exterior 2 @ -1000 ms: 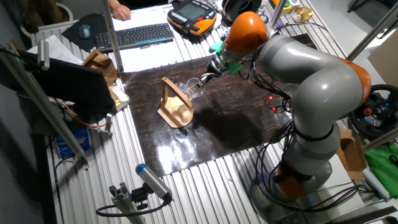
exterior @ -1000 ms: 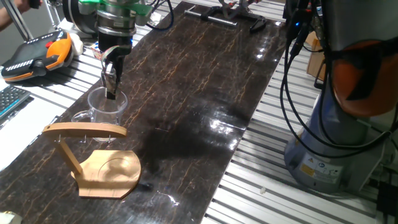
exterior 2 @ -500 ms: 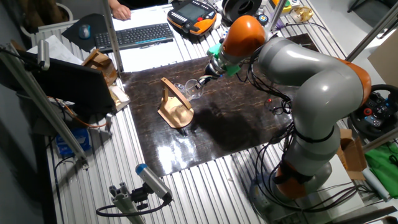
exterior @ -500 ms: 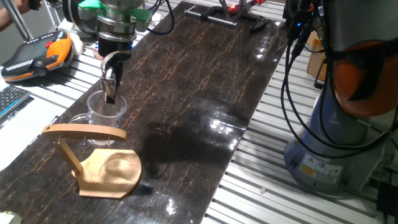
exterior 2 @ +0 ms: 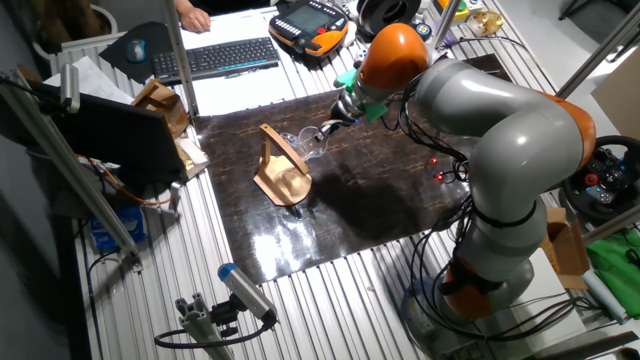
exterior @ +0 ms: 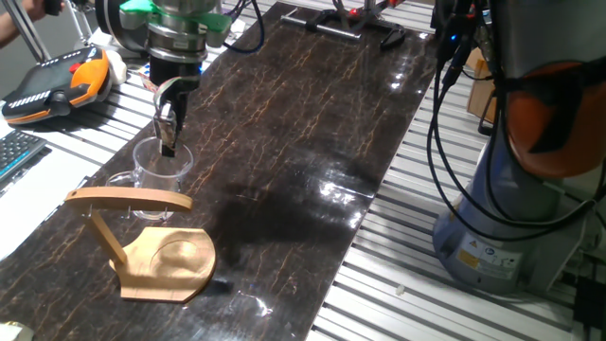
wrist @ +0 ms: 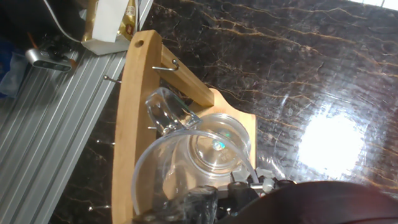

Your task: Put the cup on the cup rack

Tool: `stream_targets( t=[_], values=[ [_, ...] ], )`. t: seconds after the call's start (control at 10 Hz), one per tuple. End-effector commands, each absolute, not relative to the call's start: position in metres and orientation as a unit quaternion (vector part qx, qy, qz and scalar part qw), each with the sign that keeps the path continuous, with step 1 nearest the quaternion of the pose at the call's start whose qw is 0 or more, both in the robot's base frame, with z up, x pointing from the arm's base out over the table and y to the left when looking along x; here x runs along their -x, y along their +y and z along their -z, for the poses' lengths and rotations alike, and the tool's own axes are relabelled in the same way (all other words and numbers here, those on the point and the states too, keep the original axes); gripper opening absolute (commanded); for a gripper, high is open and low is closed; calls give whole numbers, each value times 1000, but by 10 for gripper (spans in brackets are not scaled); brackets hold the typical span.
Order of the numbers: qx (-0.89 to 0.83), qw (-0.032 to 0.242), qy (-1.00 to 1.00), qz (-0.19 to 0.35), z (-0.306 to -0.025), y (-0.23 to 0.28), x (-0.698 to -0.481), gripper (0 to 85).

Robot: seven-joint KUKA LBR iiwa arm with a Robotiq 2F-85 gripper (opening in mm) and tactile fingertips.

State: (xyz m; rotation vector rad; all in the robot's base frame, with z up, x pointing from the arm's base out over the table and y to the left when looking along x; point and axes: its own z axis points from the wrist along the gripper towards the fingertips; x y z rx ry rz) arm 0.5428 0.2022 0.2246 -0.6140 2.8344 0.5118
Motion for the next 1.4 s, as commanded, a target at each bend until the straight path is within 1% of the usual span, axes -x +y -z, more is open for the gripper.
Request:
stream_targets(
  t=[0.0, 0.7, 0.8, 1.3],
  values=[
    [207, 100, 957, -176, -221, 201, -544, 10],
    [207, 99, 957, -180, -209, 200, -548, 23],
    [207, 99, 957, -179, -208, 199, -548, 33],
    [208, 95, 957, -180, -208, 199, -548, 30]
  ],
)
